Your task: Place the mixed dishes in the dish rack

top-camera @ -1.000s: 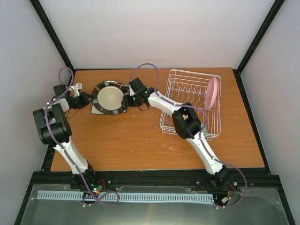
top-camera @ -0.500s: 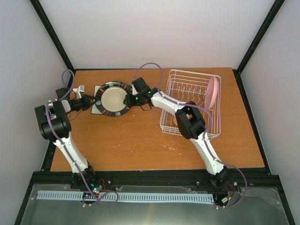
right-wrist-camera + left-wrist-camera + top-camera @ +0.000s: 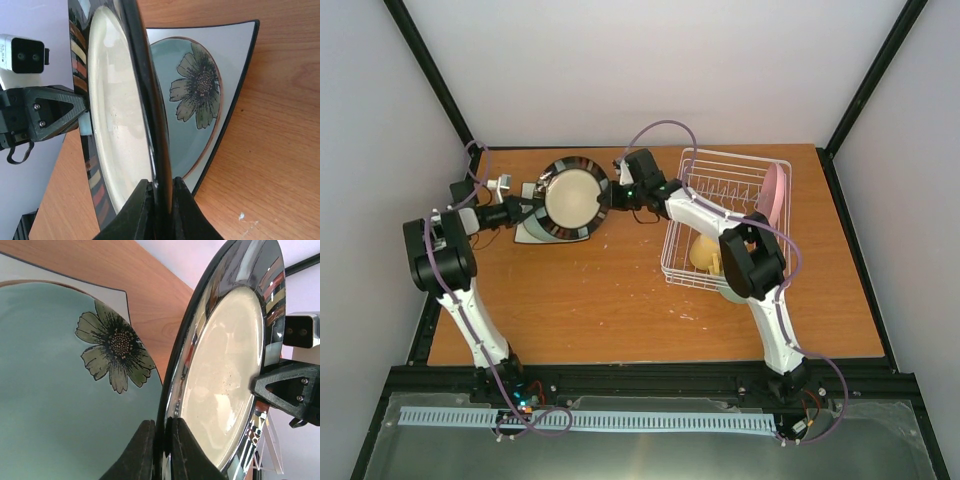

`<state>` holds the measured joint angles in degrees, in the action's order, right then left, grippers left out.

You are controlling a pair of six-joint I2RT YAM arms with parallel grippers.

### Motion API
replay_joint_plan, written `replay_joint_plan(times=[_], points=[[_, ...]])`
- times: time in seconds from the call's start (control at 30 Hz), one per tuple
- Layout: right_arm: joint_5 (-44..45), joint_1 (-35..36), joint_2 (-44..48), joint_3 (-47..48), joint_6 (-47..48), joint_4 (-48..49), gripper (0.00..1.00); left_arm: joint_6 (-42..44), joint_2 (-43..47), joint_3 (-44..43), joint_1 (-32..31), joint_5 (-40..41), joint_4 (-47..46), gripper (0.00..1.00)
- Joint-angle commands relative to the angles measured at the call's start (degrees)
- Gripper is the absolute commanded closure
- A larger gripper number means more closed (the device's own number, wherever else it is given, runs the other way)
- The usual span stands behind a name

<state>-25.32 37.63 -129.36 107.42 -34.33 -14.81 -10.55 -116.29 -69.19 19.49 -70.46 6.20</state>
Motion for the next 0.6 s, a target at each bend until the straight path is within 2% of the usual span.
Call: replay_joint_plan(times=[0.0, 0.07, 0.13, 0.17, 0.23, 0.27, 0.3, 0.57], points=[[-0.6, 4.1, 4.1, -3.9, 7.6, 11.1, 0.97, -1.8, 1.8, -2.1, -5.2, -1.6, 1.3, 0.96], [-0.5, 4.1, 4.9, -3.8, 7.9, 10.6, 0.97, -2.4, 2.0, -2.6, -5.2, 0.0, 1.5, 0.71], [-0.4, 4.0, 5.5, -3.9, 8.1, 10.4, 0.97, -2.6, 2.3, -3.1, -5.1, 1.6, 1.6, 0.60], [-0.1, 4.0, 5.9, -4.1, 8.1, 10.4, 0.97, -2.7, 2.6, -3.3, -5.1, 2.1, 1.7, 0.50], [-0.2, 4.0, 6.5, -4.6, 8.1, 10.6, 0.97, -2.5, 3.1, -3.7, -5.1, 3.4, 2.3, 0.38], [-0.4, 4.0, 6.8, -4.9, 8.1, 10.9, 0.97, -2.3, 3.3, -3.8, -5.1, 3.5, 2.2, 0.13], [-0.5, 4.0, 7.0, -5.3, 8.1, 11.1, 0.97, -2.3, 3.5, -3.8, -5.1, 3.7, 2.0, 0.02], [0.2, 3.6, 9.7, -8.6, 7.2, 12.9, 0.97, -2.9, 8.2, -4.0, -4.8, 11.5, 0.8, 0.00]])
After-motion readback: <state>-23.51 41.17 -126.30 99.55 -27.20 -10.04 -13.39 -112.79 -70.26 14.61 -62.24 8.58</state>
